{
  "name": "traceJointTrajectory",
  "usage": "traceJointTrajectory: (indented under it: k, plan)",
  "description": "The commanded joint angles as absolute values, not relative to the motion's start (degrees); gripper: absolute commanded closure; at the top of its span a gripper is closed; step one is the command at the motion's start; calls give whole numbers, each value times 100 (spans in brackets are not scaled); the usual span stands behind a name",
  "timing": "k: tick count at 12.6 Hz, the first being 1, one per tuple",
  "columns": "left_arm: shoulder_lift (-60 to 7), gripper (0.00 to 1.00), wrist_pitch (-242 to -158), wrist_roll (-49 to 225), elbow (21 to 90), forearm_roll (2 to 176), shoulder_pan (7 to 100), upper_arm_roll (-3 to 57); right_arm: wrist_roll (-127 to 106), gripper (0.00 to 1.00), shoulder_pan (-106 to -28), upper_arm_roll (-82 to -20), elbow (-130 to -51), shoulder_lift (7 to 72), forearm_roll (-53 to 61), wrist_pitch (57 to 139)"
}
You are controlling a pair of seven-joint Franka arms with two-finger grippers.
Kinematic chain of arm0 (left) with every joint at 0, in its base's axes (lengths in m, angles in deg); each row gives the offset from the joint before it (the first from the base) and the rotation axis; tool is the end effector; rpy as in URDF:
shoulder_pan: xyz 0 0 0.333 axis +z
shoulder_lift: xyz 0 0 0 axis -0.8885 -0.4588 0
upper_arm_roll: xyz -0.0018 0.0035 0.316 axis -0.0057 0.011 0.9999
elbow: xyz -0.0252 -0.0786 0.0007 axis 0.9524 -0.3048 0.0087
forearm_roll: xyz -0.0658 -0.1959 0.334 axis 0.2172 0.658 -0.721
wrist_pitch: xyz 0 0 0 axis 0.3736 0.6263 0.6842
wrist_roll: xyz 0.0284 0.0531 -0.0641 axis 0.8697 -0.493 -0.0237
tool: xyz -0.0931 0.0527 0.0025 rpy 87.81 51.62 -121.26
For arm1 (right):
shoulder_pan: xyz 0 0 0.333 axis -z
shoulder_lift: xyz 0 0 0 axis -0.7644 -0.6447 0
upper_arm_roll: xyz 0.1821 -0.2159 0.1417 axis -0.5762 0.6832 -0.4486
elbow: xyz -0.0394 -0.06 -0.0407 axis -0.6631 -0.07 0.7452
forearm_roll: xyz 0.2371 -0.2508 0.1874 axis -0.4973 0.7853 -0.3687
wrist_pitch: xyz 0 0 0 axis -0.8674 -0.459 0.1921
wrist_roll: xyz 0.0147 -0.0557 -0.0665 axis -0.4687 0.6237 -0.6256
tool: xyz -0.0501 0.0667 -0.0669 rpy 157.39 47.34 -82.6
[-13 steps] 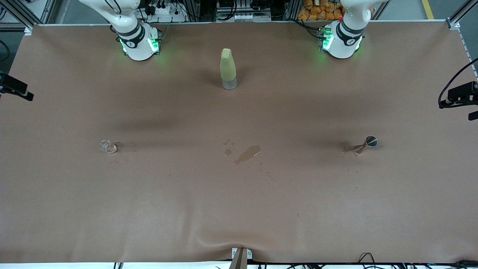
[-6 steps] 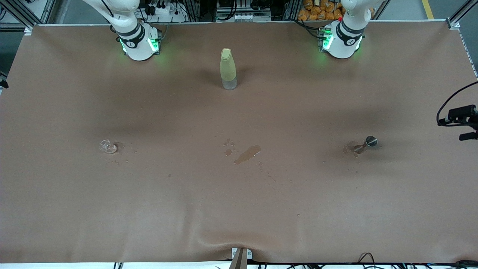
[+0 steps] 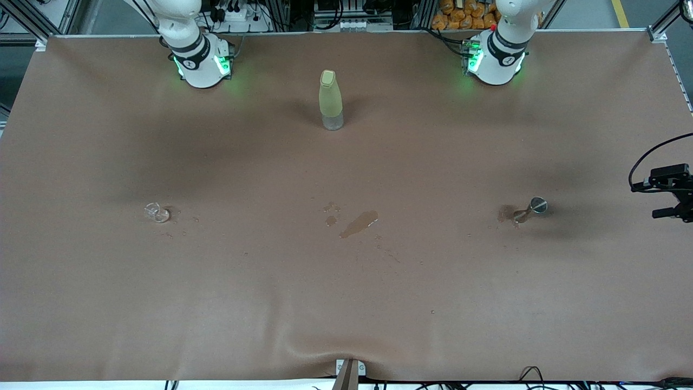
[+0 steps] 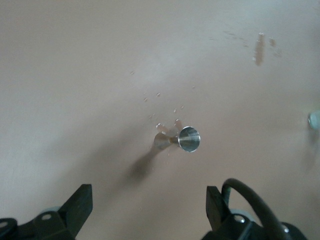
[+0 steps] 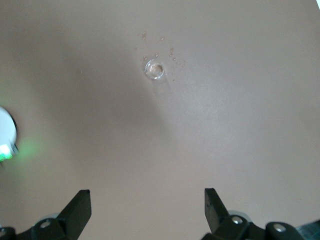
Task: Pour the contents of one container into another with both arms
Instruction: 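Lower the left gripper toward the steel jigger while the right gripper reaches the beaker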
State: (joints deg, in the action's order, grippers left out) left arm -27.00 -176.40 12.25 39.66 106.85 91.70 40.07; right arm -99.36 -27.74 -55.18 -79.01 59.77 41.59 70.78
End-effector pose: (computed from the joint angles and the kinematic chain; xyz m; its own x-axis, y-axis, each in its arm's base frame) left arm 0.6173 0.2345 0.4086 0.7774 -0.5412 0.3205 -0.6281 -0.6412 0.4409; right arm 0.5231 -0.2267 0.6058 0.3308 0.9437 -0.0017 0.9424 -0.3304 -0.0522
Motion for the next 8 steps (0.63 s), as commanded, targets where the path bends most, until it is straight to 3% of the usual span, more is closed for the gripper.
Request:
traceJointTrajectory:
  k: [1, 8]
  plan:
    - [-3303, 0, -17637, -268, 3852, 11467, 9502, 3961, -11217, 0, -2569, -5623, -7910, 5948, 4251, 7246]
    - [-4138, 0, -17637, -1950, 3878, 12260, 9539, 3952, -12389, 0, -2227, -5623, -7936, 5554, 3612, 7352]
